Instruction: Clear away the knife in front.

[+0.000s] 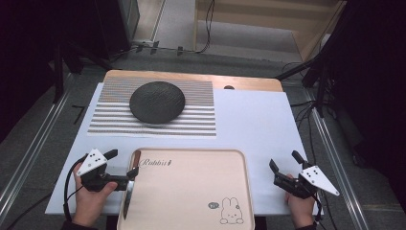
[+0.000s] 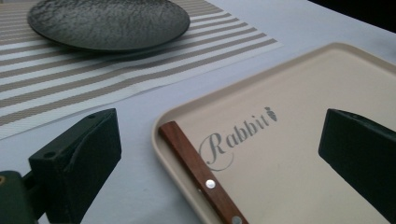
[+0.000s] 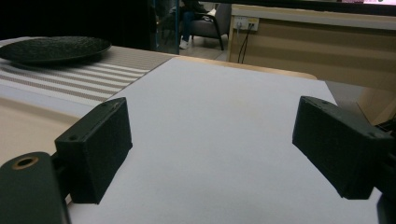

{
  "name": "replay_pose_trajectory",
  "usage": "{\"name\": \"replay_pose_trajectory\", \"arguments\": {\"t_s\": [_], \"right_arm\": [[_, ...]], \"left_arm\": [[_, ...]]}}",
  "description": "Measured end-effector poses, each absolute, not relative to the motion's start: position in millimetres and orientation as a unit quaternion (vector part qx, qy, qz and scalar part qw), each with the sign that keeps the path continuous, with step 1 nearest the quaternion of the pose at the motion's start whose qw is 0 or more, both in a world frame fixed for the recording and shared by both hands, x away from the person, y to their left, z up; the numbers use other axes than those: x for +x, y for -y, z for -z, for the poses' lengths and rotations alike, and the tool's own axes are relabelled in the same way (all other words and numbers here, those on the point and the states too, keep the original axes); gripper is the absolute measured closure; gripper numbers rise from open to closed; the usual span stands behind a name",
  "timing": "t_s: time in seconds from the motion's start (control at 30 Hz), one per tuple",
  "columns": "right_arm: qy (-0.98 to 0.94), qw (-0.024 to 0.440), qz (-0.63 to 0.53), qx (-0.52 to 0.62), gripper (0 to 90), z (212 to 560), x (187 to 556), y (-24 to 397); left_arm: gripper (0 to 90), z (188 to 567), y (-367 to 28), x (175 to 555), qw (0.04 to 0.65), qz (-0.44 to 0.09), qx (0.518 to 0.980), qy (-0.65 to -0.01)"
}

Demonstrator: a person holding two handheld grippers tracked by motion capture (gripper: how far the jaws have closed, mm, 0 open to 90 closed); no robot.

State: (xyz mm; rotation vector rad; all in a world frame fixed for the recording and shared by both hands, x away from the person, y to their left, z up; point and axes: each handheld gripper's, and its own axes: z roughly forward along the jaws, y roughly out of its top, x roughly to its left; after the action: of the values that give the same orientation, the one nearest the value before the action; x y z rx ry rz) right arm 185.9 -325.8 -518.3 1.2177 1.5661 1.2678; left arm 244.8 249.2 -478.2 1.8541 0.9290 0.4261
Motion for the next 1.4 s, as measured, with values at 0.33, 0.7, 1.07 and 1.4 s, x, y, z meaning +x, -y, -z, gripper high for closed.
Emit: {"name": "replay_pose_trajectory", "arguments": {"t_s": [0.33,0.7,1.07,1.4], "right_arm": [[-0.614,0.383,-0.498,0.479,10.2,518.3,185.9,326.0],[-0.614,0.382,-0.499,0.478,10.2,518.2,185.9,326.2],[-0.612,0.381,-0.500,0.480,10.2,518.2,185.9,326.4],[-0.613,0.381,-0.500,0.480,10.2,518.2,185.9,326.4]], "left_arm": [[0.0,478.8,-268.4,249.1,0.489,-0.180,0.754,-0.400],[0.0,478.9,-295.1,251.7,0.491,-0.198,0.735,-0.423],[0.0,481.9,-316.5,252.3,0.492,-0.209,0.725,-0.435],[0.0,485.8,-316.0,252.5,0.492,-0.203,0.730,-0.430]]}}
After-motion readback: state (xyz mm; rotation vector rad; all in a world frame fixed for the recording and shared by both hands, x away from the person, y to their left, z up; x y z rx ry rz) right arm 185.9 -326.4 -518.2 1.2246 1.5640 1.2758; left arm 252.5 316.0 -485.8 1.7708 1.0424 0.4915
